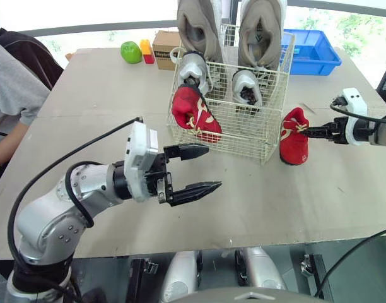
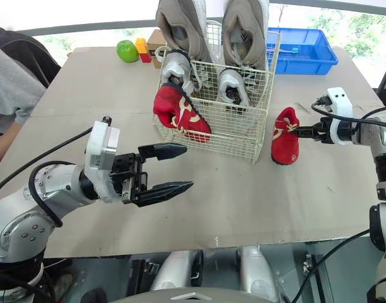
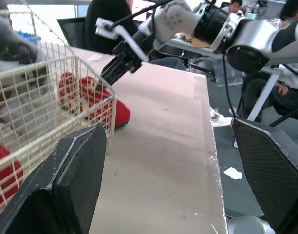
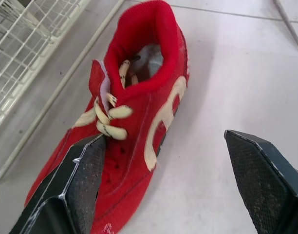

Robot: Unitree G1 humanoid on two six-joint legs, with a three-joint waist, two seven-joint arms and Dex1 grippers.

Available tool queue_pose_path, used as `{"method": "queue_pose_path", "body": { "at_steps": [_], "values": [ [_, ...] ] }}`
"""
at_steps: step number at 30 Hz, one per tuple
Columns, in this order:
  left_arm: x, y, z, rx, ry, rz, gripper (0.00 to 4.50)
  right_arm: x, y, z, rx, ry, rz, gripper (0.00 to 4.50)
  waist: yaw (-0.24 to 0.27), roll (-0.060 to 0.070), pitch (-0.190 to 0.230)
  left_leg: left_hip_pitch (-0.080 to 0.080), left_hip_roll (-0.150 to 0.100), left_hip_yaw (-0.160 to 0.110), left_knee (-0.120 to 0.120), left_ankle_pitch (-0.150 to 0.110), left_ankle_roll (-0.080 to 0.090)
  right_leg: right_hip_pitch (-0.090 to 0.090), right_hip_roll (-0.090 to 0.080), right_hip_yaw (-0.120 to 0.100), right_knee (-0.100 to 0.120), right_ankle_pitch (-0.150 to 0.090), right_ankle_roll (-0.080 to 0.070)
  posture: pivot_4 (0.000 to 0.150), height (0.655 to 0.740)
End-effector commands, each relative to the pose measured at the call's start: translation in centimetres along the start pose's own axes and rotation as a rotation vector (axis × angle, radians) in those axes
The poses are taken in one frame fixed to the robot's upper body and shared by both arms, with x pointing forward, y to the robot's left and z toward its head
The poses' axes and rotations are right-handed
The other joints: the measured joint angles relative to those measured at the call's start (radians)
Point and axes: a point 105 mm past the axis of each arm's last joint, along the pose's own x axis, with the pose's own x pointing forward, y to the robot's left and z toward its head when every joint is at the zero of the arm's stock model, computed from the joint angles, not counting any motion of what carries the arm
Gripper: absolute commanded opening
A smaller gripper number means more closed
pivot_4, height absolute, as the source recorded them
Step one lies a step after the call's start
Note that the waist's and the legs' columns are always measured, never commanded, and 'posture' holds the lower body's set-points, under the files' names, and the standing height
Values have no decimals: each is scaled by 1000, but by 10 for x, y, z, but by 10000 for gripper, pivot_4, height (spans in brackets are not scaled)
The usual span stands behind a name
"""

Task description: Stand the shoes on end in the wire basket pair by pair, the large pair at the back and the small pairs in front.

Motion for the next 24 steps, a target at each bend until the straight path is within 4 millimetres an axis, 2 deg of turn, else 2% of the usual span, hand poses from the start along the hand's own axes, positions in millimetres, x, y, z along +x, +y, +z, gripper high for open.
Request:
{"method": "queue_pose_path", "body": {
  "at_steps": [1, 4, 5, 7, 9, 10, 19, 24],
  "values": [
    [1, -8, 9, 56, -32, -9, 44208, -7, -8, 14, -3, -59, -14, 37169, 0, 0, 0, 0, 0, 0, 0, 0, 0, 0, 0, 0, 0, 0, 0, 1500, 7400],
    [0, -8, 8, 58, -34, -6, 44608, 4, -3, 8, 13, -33, 26, 28009, -2, 0, 0, 1, 0, 1, 0, 0, 0, 0, 0, 1, 0, 0, 0, 1500, 7400],
    [-1, -8, 8, 59, -32, -4, 44608, 8, 0, 6, 9, -24, 39, 22661, -3, 0, 0, 1, 0, 1, 0, 0, 0, 0, 0, 1, 0, 0, 0, 1500, 7400],
    [-3, -7, 7, 64, -31, 0, 44608, 13, 5, 3, 6, -12, 59, 15373, -3, 0, 0, 1, 0, 1, 0, 0, 0, 0, 1, 1, 1, 0, 0, 1500, 7400],
    [-3, -7, 7, 67, -35, 2, 44608, 15, 7, 1, 6, -11, 69, 3805, -3, 0, 0, 1, 0, 1, 0, 0, 0, 0, 1, 1, 1, 0, 0, 1500, 7400],
    [-3, -7, 7, 68, -37, 3, 44608, 14, 7, 2, 11, -16, 65, 370, -3, 0, 0, 1, 0, 1, 0, 0, 0, 0, 1, 1, 1, 0, 0, 1500, 7400],
    [0, -2, 5, 78, -46, -8, 44608, -8, -8, 4, 71, -96, -22, 370, 1, 0, 0, 1, 0, 1, 1, 0, 0, 0, 0, 1, 1, 0, 0, 1500, 7400],
    [5, 3, 5, 85, -51, -18, 44608, -21, 1, 12, 84, -181, 2, 370, 3, 0, 0, 0, 0, 0, 1, 0, 0, 0, 0, 1, 1, 0, 0, 1500, 7400]
  ]
}}
